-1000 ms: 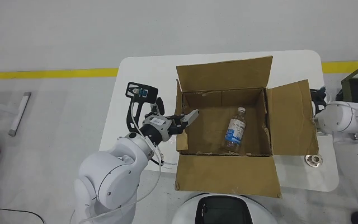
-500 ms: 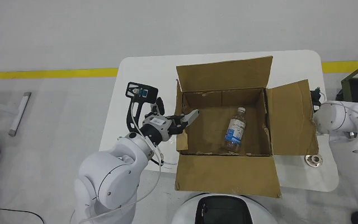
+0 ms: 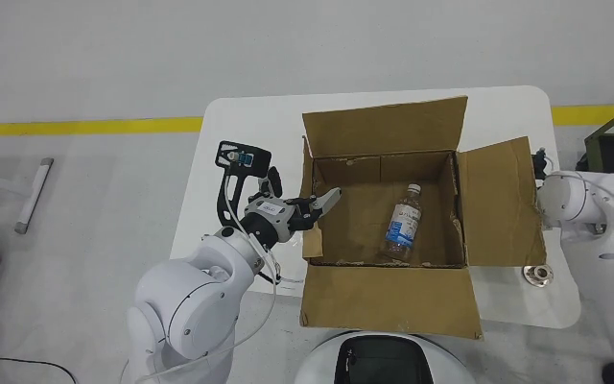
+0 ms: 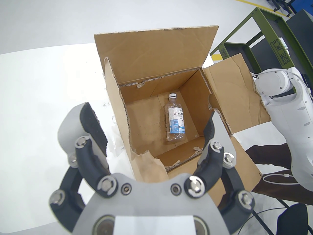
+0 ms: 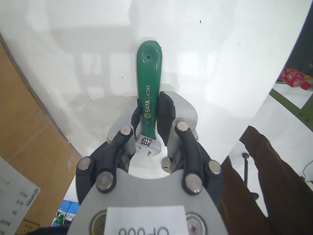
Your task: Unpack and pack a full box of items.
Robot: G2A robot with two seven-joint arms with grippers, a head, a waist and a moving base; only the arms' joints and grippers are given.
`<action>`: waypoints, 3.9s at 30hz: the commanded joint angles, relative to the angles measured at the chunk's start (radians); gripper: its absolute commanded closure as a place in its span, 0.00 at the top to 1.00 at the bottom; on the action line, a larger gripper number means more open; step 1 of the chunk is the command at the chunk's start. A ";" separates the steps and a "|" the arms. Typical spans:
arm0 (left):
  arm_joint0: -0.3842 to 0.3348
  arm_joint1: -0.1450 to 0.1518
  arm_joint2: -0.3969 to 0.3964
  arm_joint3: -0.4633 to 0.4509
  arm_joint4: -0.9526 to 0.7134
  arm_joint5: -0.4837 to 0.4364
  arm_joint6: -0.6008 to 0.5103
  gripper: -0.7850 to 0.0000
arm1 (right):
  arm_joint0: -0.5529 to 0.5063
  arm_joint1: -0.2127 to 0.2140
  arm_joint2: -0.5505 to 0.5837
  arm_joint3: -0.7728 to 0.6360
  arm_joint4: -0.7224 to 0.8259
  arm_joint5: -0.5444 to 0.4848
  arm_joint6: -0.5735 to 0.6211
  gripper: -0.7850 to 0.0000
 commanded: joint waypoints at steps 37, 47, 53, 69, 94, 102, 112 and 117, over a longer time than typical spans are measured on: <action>0.000 0.000 0.000 0.000 0.000 0.000 0.000 1.00 | -0.014 0.052 0.412 -0.424 0.501 -0.022 -0.047 0.00; 0.000 0.000 0.000 0.000 0.000 0.000 0.000 1.00 | 0.059 0.072 0.328 -0.464 0.610 -0.038 -0.026 0.00; 0.000 0.000 0.000 0.000 0.000 0.000 0.000 1.00 | 0.078 0.087 0.331 -0.479 0.620 -0.027 -0.018 0.00; 0.000 0.000 0.000 0.000 0.000 0.000 0.000 1.00 | 0.074 0.126 0.392 -0.453 0.700 -0.005 -0.026 0.00; 0.000 0.000 0.000 0.000 0.000 0.000 0.000 1.00 | 0.303 0.054 -0.460 -0.183 0.775 0.307 -0.307 0.00; 0.000 0.000 0.000 0.000 0.000 0.000 0.000 1.00 | 0.290 0.036 -0.549 -0.126 0.782 0.391 -0.391 0.00; 0.000 0.000 0.000 0.000 0.000 0.000 0.000 1.00 | 0.331 0.044 -0.599 -0.096 0.764 0.325 -0.325 1.00; 0.000 0.000 0.000 0.000 0.000 0.000 0.000 1.00 | 0.351 0.063 -0.609 -0.099 0.714 0.281 -0.281 1.00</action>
